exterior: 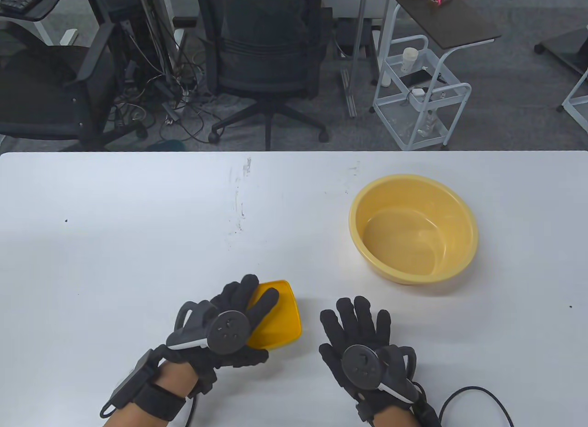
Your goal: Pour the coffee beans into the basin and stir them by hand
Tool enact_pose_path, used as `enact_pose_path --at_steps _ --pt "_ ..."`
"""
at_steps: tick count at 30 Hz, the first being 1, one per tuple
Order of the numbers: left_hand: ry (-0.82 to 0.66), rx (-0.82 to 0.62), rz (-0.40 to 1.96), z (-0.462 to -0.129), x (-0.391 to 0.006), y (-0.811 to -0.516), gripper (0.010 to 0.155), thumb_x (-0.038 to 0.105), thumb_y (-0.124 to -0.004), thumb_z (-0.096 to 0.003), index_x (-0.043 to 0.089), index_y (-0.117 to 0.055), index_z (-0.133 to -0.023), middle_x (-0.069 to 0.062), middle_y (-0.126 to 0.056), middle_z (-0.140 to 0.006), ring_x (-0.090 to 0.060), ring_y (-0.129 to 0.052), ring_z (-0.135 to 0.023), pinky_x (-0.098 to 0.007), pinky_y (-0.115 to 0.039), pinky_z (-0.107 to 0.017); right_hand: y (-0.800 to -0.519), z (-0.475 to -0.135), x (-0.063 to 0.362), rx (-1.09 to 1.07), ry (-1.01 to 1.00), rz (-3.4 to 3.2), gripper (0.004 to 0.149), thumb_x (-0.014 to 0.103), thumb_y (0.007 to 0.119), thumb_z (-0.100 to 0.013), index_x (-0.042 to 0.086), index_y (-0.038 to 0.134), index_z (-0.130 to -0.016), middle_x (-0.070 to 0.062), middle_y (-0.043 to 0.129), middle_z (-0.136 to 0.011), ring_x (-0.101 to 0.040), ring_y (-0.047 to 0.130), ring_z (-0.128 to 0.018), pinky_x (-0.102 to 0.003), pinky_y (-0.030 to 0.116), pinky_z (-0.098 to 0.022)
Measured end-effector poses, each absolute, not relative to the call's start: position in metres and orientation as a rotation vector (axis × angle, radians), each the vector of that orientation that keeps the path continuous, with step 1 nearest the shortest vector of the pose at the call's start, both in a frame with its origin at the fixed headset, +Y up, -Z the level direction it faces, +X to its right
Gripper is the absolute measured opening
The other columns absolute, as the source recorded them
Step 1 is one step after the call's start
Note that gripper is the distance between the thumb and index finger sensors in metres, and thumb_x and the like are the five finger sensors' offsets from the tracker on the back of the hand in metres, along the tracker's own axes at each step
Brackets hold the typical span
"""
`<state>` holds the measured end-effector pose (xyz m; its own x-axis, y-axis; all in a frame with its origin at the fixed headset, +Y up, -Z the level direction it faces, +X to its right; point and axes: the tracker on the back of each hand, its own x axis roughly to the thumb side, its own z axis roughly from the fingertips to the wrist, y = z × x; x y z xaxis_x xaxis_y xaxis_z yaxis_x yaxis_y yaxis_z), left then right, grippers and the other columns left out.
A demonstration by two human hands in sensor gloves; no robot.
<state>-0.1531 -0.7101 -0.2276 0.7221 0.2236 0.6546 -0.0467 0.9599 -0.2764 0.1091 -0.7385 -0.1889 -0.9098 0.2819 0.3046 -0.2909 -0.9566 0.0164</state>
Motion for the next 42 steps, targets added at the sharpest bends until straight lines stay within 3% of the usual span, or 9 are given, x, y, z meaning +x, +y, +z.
enact_pose_path --at_steps 7,19,22,25,31,34,38,40,42 --pt "-0.825 -0.301 0.12 -0.222 -0.133 -0.736 0.105 0.069 -0.078 -0.0403 0.028 -0.013 -0.112 -0.031 -0.015 -0.117 -0.067 -0.045 -0.102 -0.071 -0.048 -0.072 -0.736 -0.188 0.109 0.44 -0.056 2.803 0.068 0.056 0.047 -0.053 0.024 0.04 -0.112 -0.011 0.023 -0.116 -0.044 0.013 -0.108 -0.068 0.008 -0.066" --pt "-0.891 -0.351 0.102 -0.225 -0.128 -0.752 0.104 0.067 -0.077 -0.0397 0.029 -0.011 -0.11 -0.027 -0.008 -0.117 -0.064 -0.035 -0.107 -0.072 -0.041 -0.076 -0.736 -0.187 0.107 0.454 -0.056 2.802 0.069 0.058 0.047 -0.052 0.024 0.041 -0.112 -0.011 0.024 -0.116 -0.044 0.013 -0.108 -0.068 0.008 -0.065" --pt "-0.895 -0.343 0.088 -0.222 -0.128 -0.752 0.105 0.066 -0.075 -0.0413 0.029 -0.004 -0.108 -0.027 -0.005 -0.117 -0.066 -0.021 -0.108 -0.075 -0.031 -0.075 -0.737 -0.187 0.107 0.46 -0.056 2.804 0.07 0.059 0.048 -0.052 0.024 0.04 -0.112 -0.011 0.024 -0.116 -0.045 0.013 -0.108 -0.068 0.008 -0.065" --pt "-0.89 -0.297 0.039 -0.214 -0.133 -0.745 0.107 0.068 -0.073 -0.0415 0.024 0.001 -0.105 -0.026 0.002 -0.113 -0.058 -0.012 -0.109 -0.072 -0.024 -0.076 -0.738 -0.187 0.105 0.479 -0.044 2.81 0.073 0.062 0.048 -0.051 0.024 0.038 -0.112 -0.011 0.024 -0.116 -0.044 0.013 -0.108 -0.068 0.008 -0.065" --pt "-0.716 -0.201 0.093 -0.203 -0.178 -0.722 0.116 0.071 -0.074 -0.0379 0.009 -0.002 -0.105 -0.029 -0.005 -0.114 -0.061 -0.017 -0.108 -0.072 -0.026 -0.075 -0.733 -0.181 0.101 0.547 -0.06 2.798 0.082 0.067 0.05 -0.049 0.02 0.027 -0.112 -0.012 0.021 -0.117 -0.044 0.01 -0.108 -0.068 0.006 -0.065" --pt "-0.641 -0.23 0.157 -0.207 -0.196 -0.73 0.121 0.074 -0.071 -0.0326 0.004 -0.003 -0.104 -0.028 -0.01 -0.116 -0.06 -0.017 -0.109 -0.071 -0.025 -0.075 -0.721 -0.177 0.084 0.626 -0.071 2.767 0.088 0.069 0.052 -0.048 0.014 0.027 -0.112 -0.015 0.021 -0.116 -0.046 0.011 -0.108 -0.068 0.007 -0.066" --pt "-0.596 -0.321 0.165 -0.211 -0.203 -0.745 0.124 0.073 -0.073 -0.0316 0.001 -0.002 -0.103 -0.031 -0.011 -0.115 -0.06 -0.017 -0.108 -0.07 -0.025 -0.076 -0.709 -0.171 0.039 0.85 -0.097 2.836 0.087 0.069 0.053 -0.048 0.015 0.029 -0.112 -0.016 0.025 -0.116 -0.046 0.017 -0.109 -0.067 0.011 -0.068" --pt "-0.575 -0.361 0.144 -0.215 -0.205 -0.754 0.124 0.073 -0.073 -0.0303 0.0 -0.003 -0.103 -0.031 -0.012 -0.115 -0.059 -0.017 -0.108 -0.07 -0.025 -0.076 -0.71 -0.173 0.014 0.912 -0.006 2.901 0.085 0.069 0.053 -0.048 0.016 0.036 -0.112 -0.016 0.04 -0.115 -0.048 0.033 -0.109 -0.068 0.02 -0.069" --pt "-0.559 -0.415 0.148 -0.219 -0.205 -0.762 0.124 0.073 -0.072 -0.0292 0.0 -0.003 -0.102 -0.031 -0.011 -0.114 -0.059 -0.016 -0.108 -0.069 -0.024 -0.076 -0.715 -0.177 -0.004 0.942 0.087 2.951 0.084 0.069 0.051 -0.048 0.018 0.035 -0.112 -0.014 0.034 -0.116 -0.047 0.026 -0.109 -0.068 0.018 -0.069"
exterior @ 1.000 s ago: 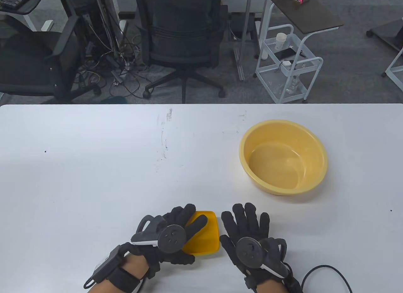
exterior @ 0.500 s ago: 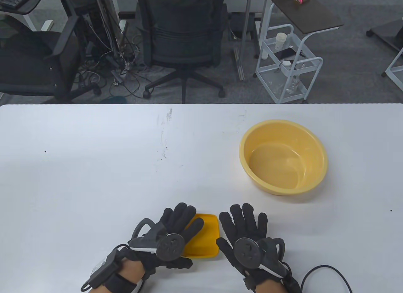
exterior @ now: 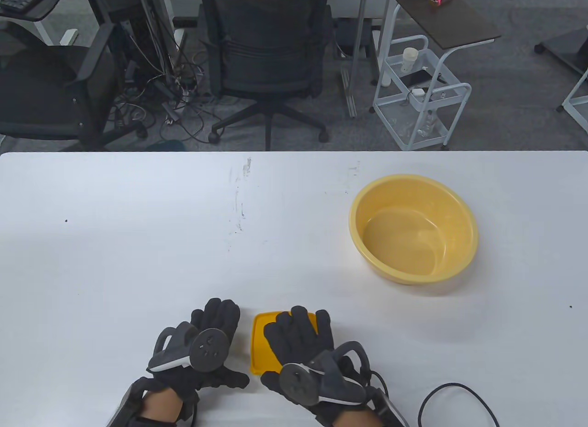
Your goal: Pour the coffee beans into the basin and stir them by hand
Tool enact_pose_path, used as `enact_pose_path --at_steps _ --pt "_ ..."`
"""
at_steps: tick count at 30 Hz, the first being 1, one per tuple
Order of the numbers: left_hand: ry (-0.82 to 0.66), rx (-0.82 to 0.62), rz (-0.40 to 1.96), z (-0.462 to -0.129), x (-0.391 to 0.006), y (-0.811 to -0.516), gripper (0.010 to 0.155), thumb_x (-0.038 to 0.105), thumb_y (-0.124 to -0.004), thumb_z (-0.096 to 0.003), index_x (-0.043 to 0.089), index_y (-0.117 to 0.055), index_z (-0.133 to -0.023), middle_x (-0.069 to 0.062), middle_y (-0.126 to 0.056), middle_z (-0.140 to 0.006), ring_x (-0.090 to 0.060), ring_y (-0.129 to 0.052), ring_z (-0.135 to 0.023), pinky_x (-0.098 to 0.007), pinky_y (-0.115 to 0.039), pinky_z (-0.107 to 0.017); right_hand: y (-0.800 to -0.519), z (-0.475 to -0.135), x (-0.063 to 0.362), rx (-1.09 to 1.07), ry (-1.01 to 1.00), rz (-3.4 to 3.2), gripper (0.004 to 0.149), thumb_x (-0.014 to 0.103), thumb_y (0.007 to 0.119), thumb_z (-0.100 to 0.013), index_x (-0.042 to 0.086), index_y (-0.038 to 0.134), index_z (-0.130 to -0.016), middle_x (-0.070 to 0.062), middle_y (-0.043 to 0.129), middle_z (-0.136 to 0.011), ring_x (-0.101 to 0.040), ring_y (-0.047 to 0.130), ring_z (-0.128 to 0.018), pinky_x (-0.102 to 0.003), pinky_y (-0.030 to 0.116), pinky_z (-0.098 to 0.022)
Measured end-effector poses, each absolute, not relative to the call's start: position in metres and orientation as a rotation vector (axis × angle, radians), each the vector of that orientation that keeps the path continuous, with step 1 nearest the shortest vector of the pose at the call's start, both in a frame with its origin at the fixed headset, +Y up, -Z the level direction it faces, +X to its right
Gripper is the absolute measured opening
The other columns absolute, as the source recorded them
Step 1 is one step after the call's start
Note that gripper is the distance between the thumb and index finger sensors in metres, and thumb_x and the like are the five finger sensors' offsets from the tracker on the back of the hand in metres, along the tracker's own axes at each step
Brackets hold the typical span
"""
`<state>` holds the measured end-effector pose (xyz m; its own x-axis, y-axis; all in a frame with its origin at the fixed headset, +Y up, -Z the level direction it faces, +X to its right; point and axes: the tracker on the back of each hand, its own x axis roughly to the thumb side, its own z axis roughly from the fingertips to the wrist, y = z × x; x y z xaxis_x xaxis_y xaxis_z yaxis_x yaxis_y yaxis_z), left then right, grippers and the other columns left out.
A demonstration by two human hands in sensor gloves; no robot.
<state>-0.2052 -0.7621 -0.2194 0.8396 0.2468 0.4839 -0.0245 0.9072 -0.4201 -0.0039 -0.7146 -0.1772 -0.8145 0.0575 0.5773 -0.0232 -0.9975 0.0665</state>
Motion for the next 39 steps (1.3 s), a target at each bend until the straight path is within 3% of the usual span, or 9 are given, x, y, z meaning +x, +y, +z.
enact_pose_path --at_steps 7,18,22,31,39 --pt "-0.582 -0.521 0.193 -0.228 -0.206 -0.784 0.119 0.073 -0.071 -0.0327 0.005 -0.004 -0.104 -0.025 -0.012 -0.117 -0.055 -0.015 -0.11 -0.066 -0.021 -0.077 -0.737 -0.188 -0.035 1.021 0.068 2.976 0.087 0.071 0.05 -0.048 0.017 0.03 -0.112 -0.014 0.024 -0.116 -0.047 0.02 -0.109 -0.069 0.018 -0.069" --pt "-0.683 -0.578 0.191 -0.225 -0.194 -0.79 0.11 0.071 -0.068 -0.04 0.013 -0.001 -0.105 -0.016 -0.008 -0.119 -0.048 -0.008 -0.112 -0.065 -0.016 -0.078 -0.76 -0.198 -0.034 1.035 0.217 2.843 0.093 0.074 0.052 -0.048 0.014 0.018 -0.111 -0.017 0.015 -0.114 -0.047 0.013 -0.107 -0.068 0.016 -0.069" --pt "-0.688 -0.585 0.168 -0.223 -0.19 -0.792 0.109 0.07 -0.065 -0.0429 0.009 0.002 -0.104 -0.018 -0.006 -0.118 -0.048 -0.007 -0.112 -0.065 -0.015 -0.077 -0.761 -0.201 -0.033 1.023 0.306 2.785 0.091 0.068 0.056 -0.05 0.013 0.016 -0.109 -0.018 0.011 -0.111 -0.047 0.008 -0.105 -0.064 0.011 -0.068" --pt "-0.683 -0.615 0.201 -0.223 -0.191 -0.793 0.107 0.069 -0.065 -0.0453 0.01 0.002 -0.104 -0.018 -0.005 -0.118 -0.047 -0.003 -0.112 -0.065 -0.012 -0.076 -0.762 -0.2 -0.034 1.057 0.206 2.721 0.088 0.06 0.062 -0.051 0.006 0.022 -0.108 -0.025 0.019 -0.108 -0.052 0.015 -0.102 -0.064 0.016 -0.069" --pt "-0.68 -0.631 0.235 -0.224 -0.191 -0.793 0.108 0.072 -0.062 -0.0438 0.009 0.001 -0.104 -0.018 -0.005 -0.118 -0.046 -0.003 -0.111 -0.065 -0.01 -0.075 -0.759 -0.199 -0.032 1.104 0.177 2.596 0.083 0.052 0.056 -0.055 0.001 0.012 -0.103 -0.029 0.025 -0.105 -0.057 0.02 -0.1 -0.066 0.021 -0.068"
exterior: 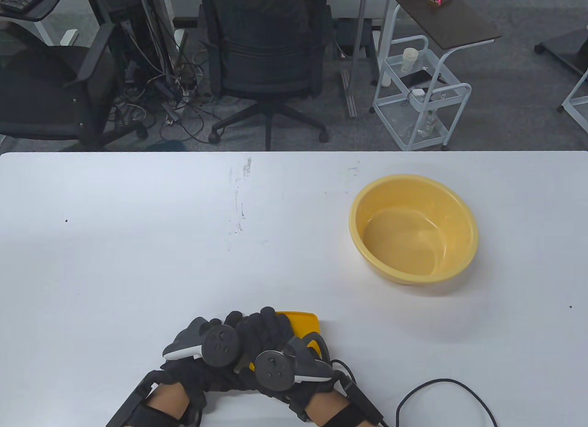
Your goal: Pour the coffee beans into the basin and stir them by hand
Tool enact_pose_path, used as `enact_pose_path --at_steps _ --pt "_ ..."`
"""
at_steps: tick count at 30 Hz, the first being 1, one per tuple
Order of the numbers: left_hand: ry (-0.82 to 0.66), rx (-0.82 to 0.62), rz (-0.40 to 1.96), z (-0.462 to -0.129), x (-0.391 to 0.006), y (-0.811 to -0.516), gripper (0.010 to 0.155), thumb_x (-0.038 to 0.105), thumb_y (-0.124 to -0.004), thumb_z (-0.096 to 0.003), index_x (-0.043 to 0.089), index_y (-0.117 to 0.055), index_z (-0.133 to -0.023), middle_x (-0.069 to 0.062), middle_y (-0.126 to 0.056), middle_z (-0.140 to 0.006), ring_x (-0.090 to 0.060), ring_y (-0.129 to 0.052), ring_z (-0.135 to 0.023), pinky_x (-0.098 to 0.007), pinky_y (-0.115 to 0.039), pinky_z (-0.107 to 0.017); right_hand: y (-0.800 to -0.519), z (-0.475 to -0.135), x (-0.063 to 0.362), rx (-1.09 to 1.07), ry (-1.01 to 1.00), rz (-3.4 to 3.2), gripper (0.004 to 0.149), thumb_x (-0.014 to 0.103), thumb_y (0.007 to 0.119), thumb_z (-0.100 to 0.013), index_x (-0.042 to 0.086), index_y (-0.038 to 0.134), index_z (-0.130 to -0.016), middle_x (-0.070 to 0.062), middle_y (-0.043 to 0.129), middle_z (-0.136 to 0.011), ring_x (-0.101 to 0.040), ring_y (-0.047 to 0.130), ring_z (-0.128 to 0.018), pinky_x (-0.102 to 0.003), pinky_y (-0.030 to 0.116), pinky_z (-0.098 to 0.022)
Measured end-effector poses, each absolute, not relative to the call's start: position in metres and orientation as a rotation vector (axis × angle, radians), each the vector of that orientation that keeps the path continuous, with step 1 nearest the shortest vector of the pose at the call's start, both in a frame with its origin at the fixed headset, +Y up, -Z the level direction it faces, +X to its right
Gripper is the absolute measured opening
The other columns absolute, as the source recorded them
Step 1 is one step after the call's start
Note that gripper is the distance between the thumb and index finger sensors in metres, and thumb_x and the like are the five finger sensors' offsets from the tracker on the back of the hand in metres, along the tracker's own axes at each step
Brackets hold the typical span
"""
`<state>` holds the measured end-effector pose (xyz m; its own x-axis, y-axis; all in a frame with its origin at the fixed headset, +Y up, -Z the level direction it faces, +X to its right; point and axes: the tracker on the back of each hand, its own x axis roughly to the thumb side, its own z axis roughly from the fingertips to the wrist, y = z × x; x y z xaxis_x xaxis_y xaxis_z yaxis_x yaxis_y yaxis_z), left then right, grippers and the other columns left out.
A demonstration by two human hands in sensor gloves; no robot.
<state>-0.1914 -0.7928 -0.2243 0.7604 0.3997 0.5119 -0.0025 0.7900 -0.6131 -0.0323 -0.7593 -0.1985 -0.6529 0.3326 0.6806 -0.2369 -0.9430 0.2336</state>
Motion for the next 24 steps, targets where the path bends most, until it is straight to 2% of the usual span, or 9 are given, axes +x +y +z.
enact_pose_path --at_steps 4,8,12,24 --pt "-0.683 -0.655 0.31 -0.227 -0.195 -0.792 0.11 0.078 -0.055 -0.038 0.009 -0.001 -0.106 -0.018 -0.006 -0.119 -0.045 -0.002 -0.112 -0.065 -0.009 -0.075 -0.757 -0.198 -0.029 1.086 0.131 2.541 0.08 0.051 0.054 -0.055 0.001 0.015 -0.103 -0.027 0.032 -0.105 -0.055 0.027 -0.101 -0.064 0.026 -0.07" --pt "-0.676 -0.7 0.423 -0.231 -0.2 -0.792 0.106 0.077 -0.052 -0.0388 0.012 -0.004 -0.107 -0.016 -0.007 -0.12 -0.042 0.001 -0.112 -0.063 -0.005 -0.074 -0.756 -0.2 -0.023 1.031 0.071 2.441 0.076 0.05 0.052 -0.055 0.0 0.022 -0.103 -0.023 0.042 -0.104 -0.052 0.037 -0.101 -0.061 0.033 -0.072" --pt "-0.664 -0.711 0.445 -0.232 -0.201 -0.793 0.088 0.069 -0.042 -0.0502 0.013 -0.004 -0.107 -0.015 -0.006 -0.12 -0.04 0.004 -0.111 -0.062 -0.003 -0.073 -0.756 -0.2 -0.022 1.027 0.053 2.431 0.074 0.05 0.052 -0.056 0.0 0.024 -0.103 -0.022 0.045 -0.104 -0.051 0.041 -0.101 -0.06 0.036 -0.072" --pt "-0.64 -0.703 0.492 -0.229 -0.198 -0.792 0.092 0.068 -0.049 -0.0523 0.009 -0.004 -0.107 -0.02 -0.007 -0.118 -0.046 0.004 -0.108 -0.064 -0.004 -0.071 -0.752 -0.199 -0.02 1.0 0.007 2.406 0.073 0.048 0.054 -0.056 -0.002 0.026 -0.102 -0.022 0.048 -0.102 -0.052 0.048 -0.099 -0.061 0.04 -0.071"
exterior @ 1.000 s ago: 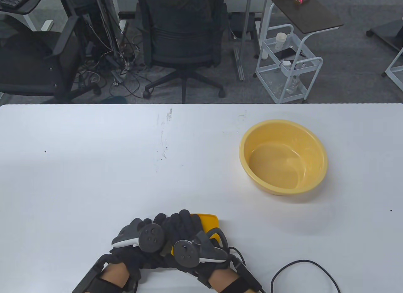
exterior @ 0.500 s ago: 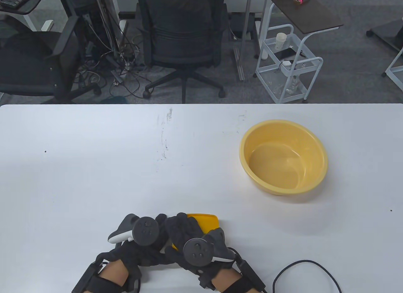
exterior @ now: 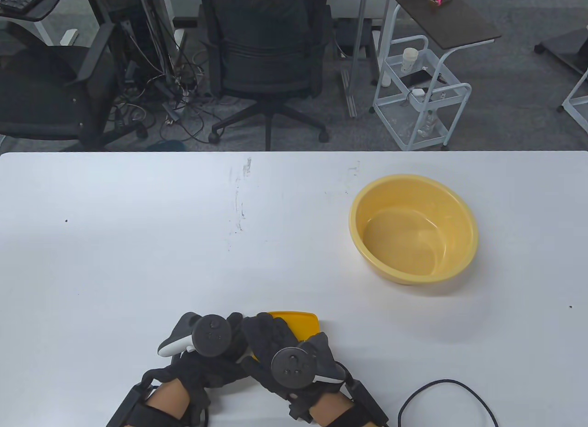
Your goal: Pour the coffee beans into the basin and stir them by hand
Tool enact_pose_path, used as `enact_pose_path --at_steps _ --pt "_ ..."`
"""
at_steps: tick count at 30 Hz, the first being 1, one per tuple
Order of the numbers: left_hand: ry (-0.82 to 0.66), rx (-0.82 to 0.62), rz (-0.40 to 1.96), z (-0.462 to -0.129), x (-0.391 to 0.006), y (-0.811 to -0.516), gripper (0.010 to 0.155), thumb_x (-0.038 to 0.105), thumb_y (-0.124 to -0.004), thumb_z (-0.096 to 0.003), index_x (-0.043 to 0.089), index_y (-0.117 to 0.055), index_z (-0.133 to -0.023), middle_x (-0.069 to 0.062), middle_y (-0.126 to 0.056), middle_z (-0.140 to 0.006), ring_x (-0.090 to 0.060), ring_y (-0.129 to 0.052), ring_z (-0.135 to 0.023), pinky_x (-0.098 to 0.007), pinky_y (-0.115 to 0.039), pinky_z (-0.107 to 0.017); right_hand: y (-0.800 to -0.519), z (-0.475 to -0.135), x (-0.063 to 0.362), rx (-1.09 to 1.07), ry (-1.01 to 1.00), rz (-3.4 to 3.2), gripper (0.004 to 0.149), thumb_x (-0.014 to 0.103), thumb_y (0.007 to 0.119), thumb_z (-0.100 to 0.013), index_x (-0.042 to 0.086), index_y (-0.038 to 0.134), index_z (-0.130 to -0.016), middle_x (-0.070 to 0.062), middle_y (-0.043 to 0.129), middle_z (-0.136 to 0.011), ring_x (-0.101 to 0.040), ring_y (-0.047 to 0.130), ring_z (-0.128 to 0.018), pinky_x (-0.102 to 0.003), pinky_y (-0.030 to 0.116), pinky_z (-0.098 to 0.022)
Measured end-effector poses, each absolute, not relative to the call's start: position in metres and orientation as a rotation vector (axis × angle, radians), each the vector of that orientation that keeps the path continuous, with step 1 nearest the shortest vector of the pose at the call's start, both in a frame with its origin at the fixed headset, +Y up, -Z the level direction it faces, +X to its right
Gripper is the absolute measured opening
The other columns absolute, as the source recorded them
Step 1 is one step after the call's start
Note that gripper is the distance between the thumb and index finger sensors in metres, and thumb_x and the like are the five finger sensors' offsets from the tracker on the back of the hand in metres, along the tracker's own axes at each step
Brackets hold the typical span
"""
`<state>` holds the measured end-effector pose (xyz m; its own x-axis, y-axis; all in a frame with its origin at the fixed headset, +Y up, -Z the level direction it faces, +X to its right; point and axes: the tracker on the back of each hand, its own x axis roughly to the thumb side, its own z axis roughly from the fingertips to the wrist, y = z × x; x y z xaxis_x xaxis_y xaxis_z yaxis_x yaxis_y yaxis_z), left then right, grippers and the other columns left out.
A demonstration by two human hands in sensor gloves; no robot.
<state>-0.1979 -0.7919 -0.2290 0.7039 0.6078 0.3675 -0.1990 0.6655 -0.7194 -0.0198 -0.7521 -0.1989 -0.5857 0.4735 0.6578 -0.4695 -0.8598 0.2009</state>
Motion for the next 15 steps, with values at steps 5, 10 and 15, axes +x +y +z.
enact_pose_path --at_steps 5,10,15 --pt "-0.629 -0.699 0.501 -0.229 -0.197 -0.792 0.092 0.067 -0.049 -0.0526 0.008 -0.004 -0.107 -0.021 -0.006 -0.118 -0.046 0.004 -0.108 -0.064 -0.004 -0.072 -0.731 -0.199 -0.004 0.942 -0.07 2.264 0.072 0.046 0.054 -0.056 -0.002 0.026 -0.103 -0.025 0.047 -0.102 -0.055 0.049 -0.098 -0.064 0.039 -0.071" --pt "-0.589 -0.613 0.552 -0.229 -0.203 -0.785 0.091 0.065 -0.054 -0.0524 0.008 -0.006 -0.106 -0.022 -0.012 -0.117 -0.05 -0.005 -0.108 -0.065 -0.012 -0.074 -0.721 -0.185 0.001 1.026 -0.207 2.453 0.071 0.045 0.057 -0.055 0.003 0.031 -0.105 -0.022 0.049 -0.104 -0.053 0.052 -0.099 -0.068 0.036 -0.069" --pt "-0.503 -0.182 0.557 -0.219 -0.219 -0.749 0.093 0.064 -0.062 -0.0492 0.012 -0.011 -0.107 -0.02 -0.023 -0.118 -0.052 -0.025 -0.111 -0.069 -0.024 -0.074 -0.697 -0.165 0.007 1.103 -0.678 2.794 0.059 0.04 0.058 -0.055 0.014 0.044 -0.105 -0.011 0.065 -0.1 -0.04 0.068 -0.099 -0.071 0.032 -0.069"
